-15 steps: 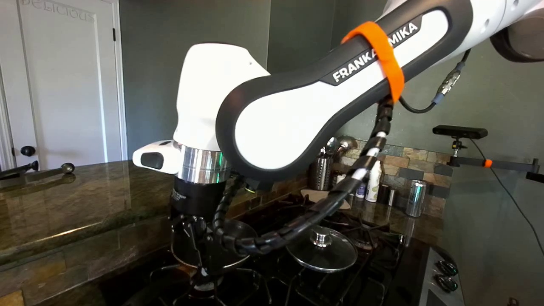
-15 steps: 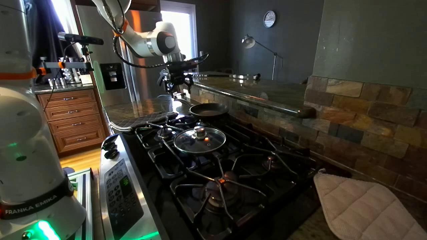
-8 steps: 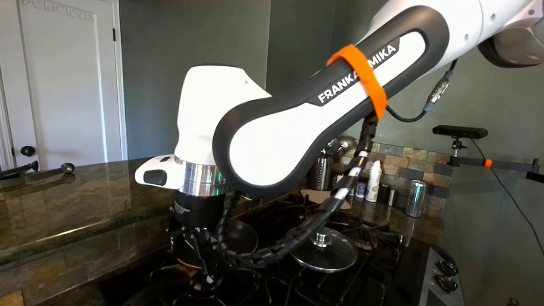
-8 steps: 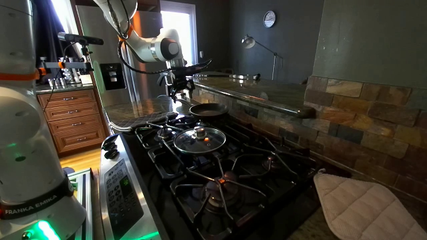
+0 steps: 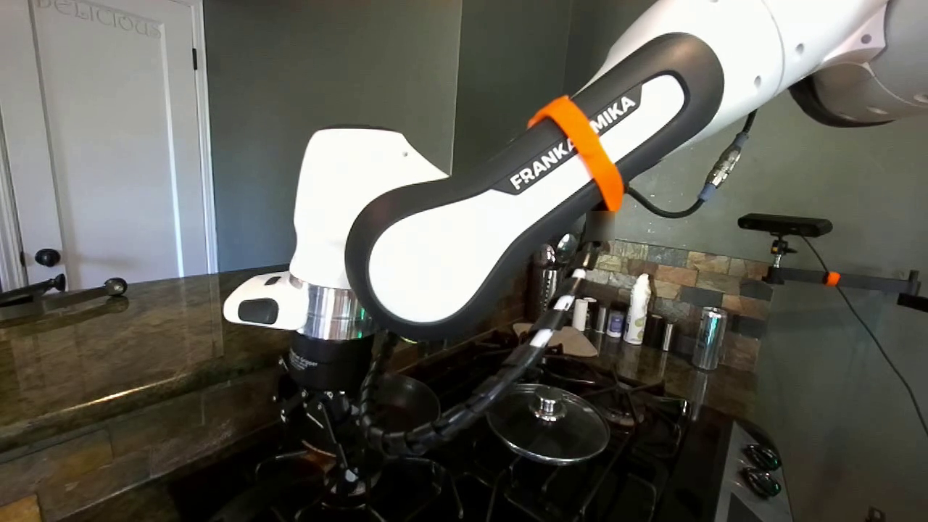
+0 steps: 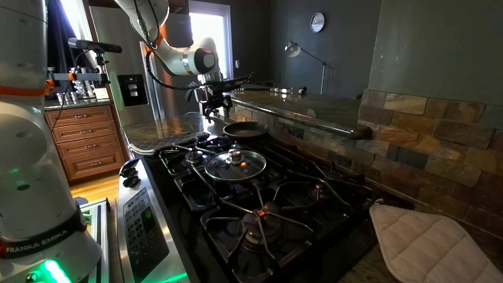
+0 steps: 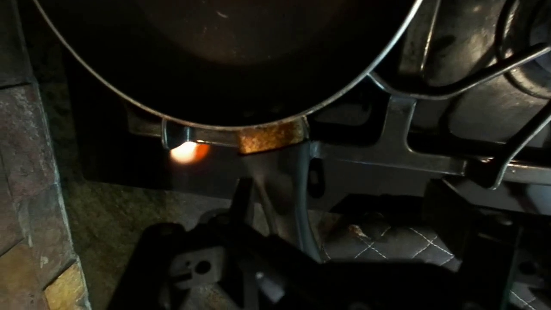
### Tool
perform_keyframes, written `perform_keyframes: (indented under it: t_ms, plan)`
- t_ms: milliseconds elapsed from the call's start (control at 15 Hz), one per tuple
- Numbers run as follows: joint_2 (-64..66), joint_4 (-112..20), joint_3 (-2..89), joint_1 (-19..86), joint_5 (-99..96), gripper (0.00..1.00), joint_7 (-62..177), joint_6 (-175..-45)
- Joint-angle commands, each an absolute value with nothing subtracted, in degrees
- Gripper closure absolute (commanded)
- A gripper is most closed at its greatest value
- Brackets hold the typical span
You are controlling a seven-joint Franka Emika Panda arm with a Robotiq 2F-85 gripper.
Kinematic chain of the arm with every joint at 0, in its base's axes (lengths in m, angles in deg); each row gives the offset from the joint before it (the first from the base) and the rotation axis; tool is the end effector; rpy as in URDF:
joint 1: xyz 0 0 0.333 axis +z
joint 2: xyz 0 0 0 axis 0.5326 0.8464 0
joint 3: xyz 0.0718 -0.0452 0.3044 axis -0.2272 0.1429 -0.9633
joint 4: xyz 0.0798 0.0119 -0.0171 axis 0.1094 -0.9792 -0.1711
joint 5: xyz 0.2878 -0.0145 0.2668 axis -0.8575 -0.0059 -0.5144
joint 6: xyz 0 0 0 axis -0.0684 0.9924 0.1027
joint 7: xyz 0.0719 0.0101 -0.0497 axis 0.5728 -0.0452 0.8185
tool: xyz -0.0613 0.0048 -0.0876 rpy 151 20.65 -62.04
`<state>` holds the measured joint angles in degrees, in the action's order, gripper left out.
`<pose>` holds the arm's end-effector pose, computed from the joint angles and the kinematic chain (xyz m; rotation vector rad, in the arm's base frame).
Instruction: Move the black pan to the right then put the lid on top
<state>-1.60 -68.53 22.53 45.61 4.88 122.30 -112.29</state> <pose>0.5282 0.3016 0.3546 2.0384 2.2652 0.1959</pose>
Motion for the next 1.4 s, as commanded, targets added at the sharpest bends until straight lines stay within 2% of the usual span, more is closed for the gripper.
perform_keyframes:
  t_ms: [0,667,800,1000,1067,1133,1200,1333]
  plan:
    - [1.6,-65.1,22.4,45.6,5.1,0.00,124.4,-112.7]
    - [6.9,-59.5,22.2,45.9,5.2,0.00,127.2,-110.5]
    - [7.5,-59.0,22.2,45.9,5.3,0.10,127.8,-110.2]
    - [8.2,-58.1,22.4,46.3,5.9,0.39,127.8,-108.8]
    - [8.4,-57.8,22.5,46.3,6.0,0.47,127.7,-108.4]
    - [8.6,-57.7,22.5,46.4,6.0,0.50,127.7,-108.1]
    - [8.6,-57.6,22.5,46.4,6.1,0.19,127.7,-107.9]
    - [8.8,-57.5,22.5,46.4,6.1,0.16,127.8,-107.8]
